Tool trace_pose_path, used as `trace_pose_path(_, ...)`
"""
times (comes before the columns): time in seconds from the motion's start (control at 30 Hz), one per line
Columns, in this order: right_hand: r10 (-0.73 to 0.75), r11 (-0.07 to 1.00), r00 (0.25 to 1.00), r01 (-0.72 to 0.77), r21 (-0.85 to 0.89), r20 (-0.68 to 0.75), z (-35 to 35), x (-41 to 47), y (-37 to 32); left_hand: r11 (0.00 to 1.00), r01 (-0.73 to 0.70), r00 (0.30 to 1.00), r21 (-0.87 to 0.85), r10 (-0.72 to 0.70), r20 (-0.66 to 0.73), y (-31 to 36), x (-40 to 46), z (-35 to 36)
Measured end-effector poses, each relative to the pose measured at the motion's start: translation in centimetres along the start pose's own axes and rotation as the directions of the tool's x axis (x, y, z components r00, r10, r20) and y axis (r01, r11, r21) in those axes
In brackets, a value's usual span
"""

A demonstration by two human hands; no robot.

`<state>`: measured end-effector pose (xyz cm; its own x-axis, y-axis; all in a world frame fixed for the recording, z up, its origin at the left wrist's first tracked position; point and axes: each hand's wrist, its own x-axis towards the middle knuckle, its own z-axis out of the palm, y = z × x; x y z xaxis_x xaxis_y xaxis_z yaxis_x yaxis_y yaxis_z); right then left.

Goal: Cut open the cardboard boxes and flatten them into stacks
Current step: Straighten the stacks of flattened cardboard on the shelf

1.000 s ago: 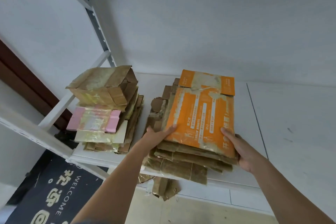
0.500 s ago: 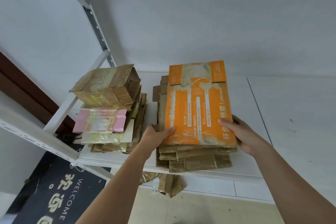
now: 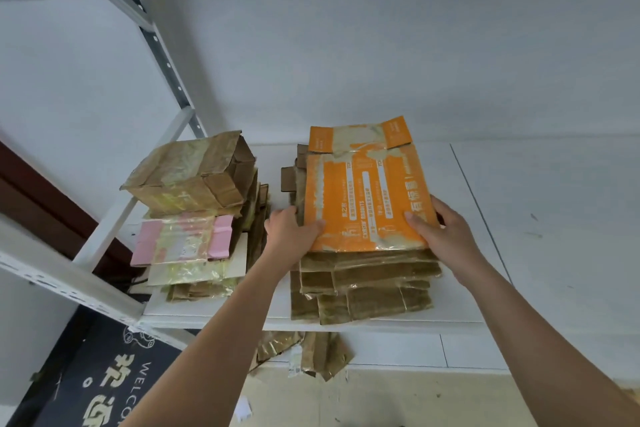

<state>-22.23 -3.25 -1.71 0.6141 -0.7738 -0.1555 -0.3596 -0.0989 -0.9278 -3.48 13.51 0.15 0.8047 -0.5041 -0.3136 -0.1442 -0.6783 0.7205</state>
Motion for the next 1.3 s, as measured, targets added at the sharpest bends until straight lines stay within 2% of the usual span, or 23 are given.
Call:
trace_pose_path(0.13,-0.062,0.995,0.998,0.064,0.082,-0.027,-0.5,0.3,-2.2,0.964,-0.030,1.000,-0.265,0.029,-0.009,1.3,-0.4,-0.8)
trace_pose_path(0.23,-0.006,0.999,1.000,0.006,0.044,0.007,-0.4,0.9,-2.2,0.928,0.064,0.997,-0.367,-0.046,0.060,1.5,-0.5,-0.8)
trace_pose_path(0.3,0.070,0.997,0.996,-0.068,-0.036,0.055,0.3,0.9,-1.3,0.929,0.150,0.984,-0.338,-0.109,0.138,1.1,-1.0,-0.3)
trace_pose_path(0.37,0.120,0.988,0.991,-0.114,-0.104,0.051,0.9,0.6,-0.4,0.924,0.188,0.977,-0.332,-0.144,0.155,0.5,-1.3,0.4)
trace_pose_path(0.53,0.002,0.998,0.994,-0.009,-0.065,-0.105,0.6,1.0,-1.6,0.919,0.071,0.997,-0.388,-0.075,0.005,1.4,-1.1,-0.2)
trace_pose_path(0.6,-0.045,0.998,0.994,0.041,-0.041,-0.104,0.5,1.2,-2.1,0.927,0.036,0.998,-0.372,-0.051,-0.030,1.6,-0.6,-0.8)
trace_pose_path(0.67,-0.029,0.999,0.998,0.027,-0.039,-0.052,0.7,1.1,-2.1,0.951,0.047,0.998,-0.307,-0.060,-0.035,1.4,-0.1,-0.9)
trace_pose_path(0.77,0.072,0.977,0.997,-0.066,-0.201,0.026,1.6,1.0,-1.4,0.982,0.181,0.983,-0.047,-0.180,0.026,0.2,0.5,-0.3)
trace_pose_path(0.83,0.111,0.936,0.994,-0.103,-0.336,0.004,1.7,0.9,-1.1,0.974,0.224,0.973,-0.035,-0.221,0.071,-0.9,1.0,0.4)
trace_pose_path(0.9,0.131,0.919,0.991,-0.123,-0.376,-0.004,1.5,1.0,-1.1,0.971,0.225,0.972,-0.080,-0.218,0.090,-1.7,1.7,0.8)
trace_pose_path(0.97,0.153,0.942,0.988,-0.141,-0.304,0.016,1.2,1.1,-1.1,0.971,0.212,0.974,-0.114,-0.202,0.099,-2.3,2.3,1.0)
trace_pose_path(1.07,0.191,0.977,0.980,-0.184,-0.108,0.055,0.6,1.1,-1.0,0.969,0.200,0.977,-0.143,-0.186,0.106,-1.3,1.2,0.3)
trace_pose_path(1.17,0.197,0.980,0.978,-0.197,-0.004,0.067,0.3,1.2,-0.5,0.957,0.241,0.965,-0.158,-0.219,0.146,-0.8,0.5,0.0)
trace_pose_path(1.23,0.208,0.977,0.976,-0.211,0.040,0.069,0.3,1.0,-0.2,0.938,0.297,0.950,-0.178,-0.271,0.156,-0.5,0.0,-0.4)
trace_pose_path(1.3,0.230,0.973,0.971,-0.231,0.012,0.062,0.5,0.8,-0.1,0.912,0.345,0.931,-0.222,-0.301,0.207,-0.2,-0.5,-0.8)
